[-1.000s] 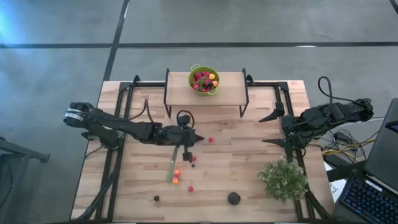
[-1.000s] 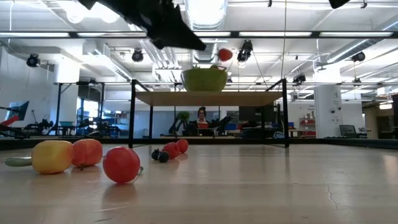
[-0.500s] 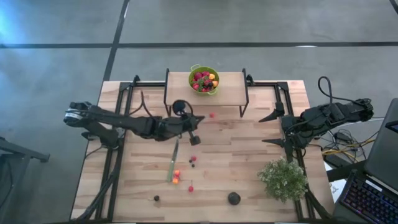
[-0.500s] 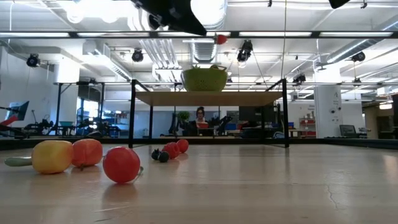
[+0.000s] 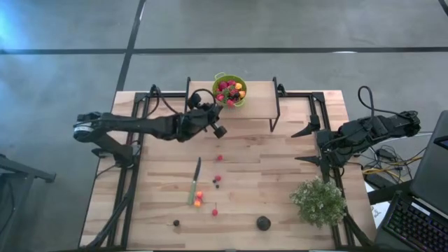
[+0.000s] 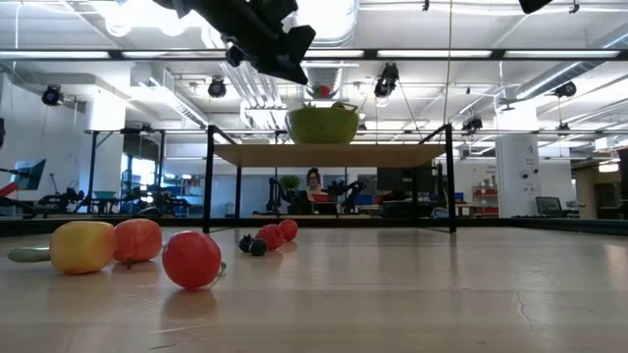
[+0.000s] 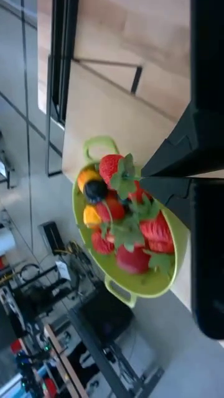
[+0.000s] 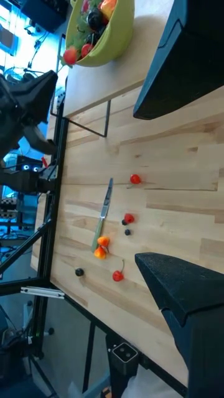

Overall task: Pick & Place Fruit
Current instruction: Put the strawberry into the green colander on the shelf, then put the red cherry into the green colander on the shelf

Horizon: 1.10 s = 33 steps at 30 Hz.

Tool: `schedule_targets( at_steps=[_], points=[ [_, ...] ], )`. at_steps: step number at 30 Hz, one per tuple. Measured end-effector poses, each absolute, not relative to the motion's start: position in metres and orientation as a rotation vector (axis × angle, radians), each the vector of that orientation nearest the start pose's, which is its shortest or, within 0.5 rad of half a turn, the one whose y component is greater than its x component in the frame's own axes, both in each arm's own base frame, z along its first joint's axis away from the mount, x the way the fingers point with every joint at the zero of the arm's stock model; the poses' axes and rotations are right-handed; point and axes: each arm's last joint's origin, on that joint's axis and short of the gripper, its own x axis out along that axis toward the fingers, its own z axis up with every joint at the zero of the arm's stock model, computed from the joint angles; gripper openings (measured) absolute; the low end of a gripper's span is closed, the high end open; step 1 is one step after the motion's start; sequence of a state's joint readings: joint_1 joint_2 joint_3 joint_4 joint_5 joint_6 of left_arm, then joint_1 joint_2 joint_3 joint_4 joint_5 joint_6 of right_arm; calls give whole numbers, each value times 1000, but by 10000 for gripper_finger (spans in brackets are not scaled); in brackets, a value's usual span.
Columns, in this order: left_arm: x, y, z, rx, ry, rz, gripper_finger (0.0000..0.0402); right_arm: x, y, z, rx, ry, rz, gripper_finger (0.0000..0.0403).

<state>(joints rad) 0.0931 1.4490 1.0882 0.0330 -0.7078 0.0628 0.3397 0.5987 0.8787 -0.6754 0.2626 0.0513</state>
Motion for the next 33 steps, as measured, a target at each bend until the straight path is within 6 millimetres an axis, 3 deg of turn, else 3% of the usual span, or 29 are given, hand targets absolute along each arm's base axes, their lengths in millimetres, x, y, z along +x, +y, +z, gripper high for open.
schedule_targets(
  at_steps=[15,23,26,33],
  points=[
    [314,84,304,162,374,885,0,105,29,341,-67,380,66,363],
    [312,92,304,151,379,878,6,105,29,341,-67,380,66,363],
    [312,93,304,149,377,880,30,105,29,341,-67,380,66,363],
    [312,93,306,171,391,876,127,105,29,341,-67,380,66,363]
  ],
)
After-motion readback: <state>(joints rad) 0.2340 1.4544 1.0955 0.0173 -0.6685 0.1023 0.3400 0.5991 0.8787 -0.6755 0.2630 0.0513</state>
